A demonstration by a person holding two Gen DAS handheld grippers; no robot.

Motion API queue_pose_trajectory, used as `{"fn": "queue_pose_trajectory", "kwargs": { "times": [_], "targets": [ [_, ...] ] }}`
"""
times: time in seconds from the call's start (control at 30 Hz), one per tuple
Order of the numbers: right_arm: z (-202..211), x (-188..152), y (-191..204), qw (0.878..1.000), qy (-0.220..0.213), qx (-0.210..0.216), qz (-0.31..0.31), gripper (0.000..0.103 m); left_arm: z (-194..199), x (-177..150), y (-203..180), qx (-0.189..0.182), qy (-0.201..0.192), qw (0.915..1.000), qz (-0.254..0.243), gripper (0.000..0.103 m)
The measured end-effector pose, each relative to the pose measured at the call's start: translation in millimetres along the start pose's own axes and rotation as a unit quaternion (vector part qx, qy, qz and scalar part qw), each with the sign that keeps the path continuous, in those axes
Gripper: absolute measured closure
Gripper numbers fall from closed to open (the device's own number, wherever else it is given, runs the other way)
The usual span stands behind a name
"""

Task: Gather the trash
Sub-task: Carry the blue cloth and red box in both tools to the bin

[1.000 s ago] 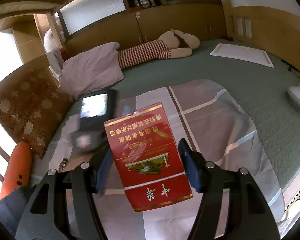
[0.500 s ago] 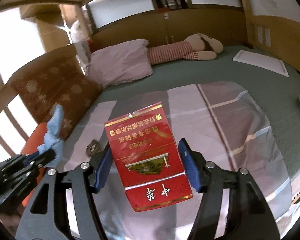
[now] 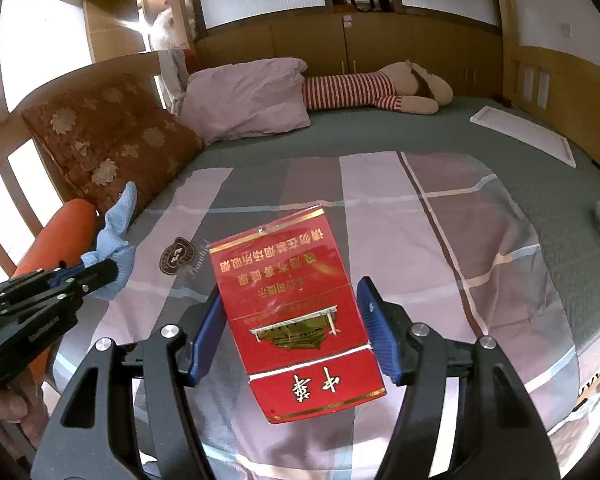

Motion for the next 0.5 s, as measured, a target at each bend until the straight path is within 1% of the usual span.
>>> {"fn": "queue_pose_trajectory", "kwargs": {
  "times": [0.17, 0.3, 0.4, 0.5],
  "targets": [
    [-4, -1, -3, 1.000, 0.007, -0.007, -0.005, 0.039, -5, -1, 2, -0.001, 0.007, 1.0000, 0.002, 0.087],
    [1, -1, -8, 1.000, 0.002, -0.011, -0.011, 0.039, -8, -3, -2, 0.000, 0.013, 0.9999, -0.003, 0.087],
    [20, 5, -21, 0.999, -0.020, -0.015, -0.024, 0.039, -11, -6, -5, 0.001, 0.015, 0.9998, -0.010, 0.087],
    [60, 10, -48, 0.996, -0.060, -0.030, -0.057, 0.039, -14, -8, -7, 0.006, 0.016, 0.9997, -0.019, 0.087]
  ]
}}
Point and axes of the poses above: each gripper's, at about its wrist camera, not at the fingertips, and z roughly against the way its jaws point, y to its left, x to its top, the point moved 5 cm from there along -z, roughly the way its jaws point, and after that the axes turned 2 degrees about -y, right-handed, at the moved point
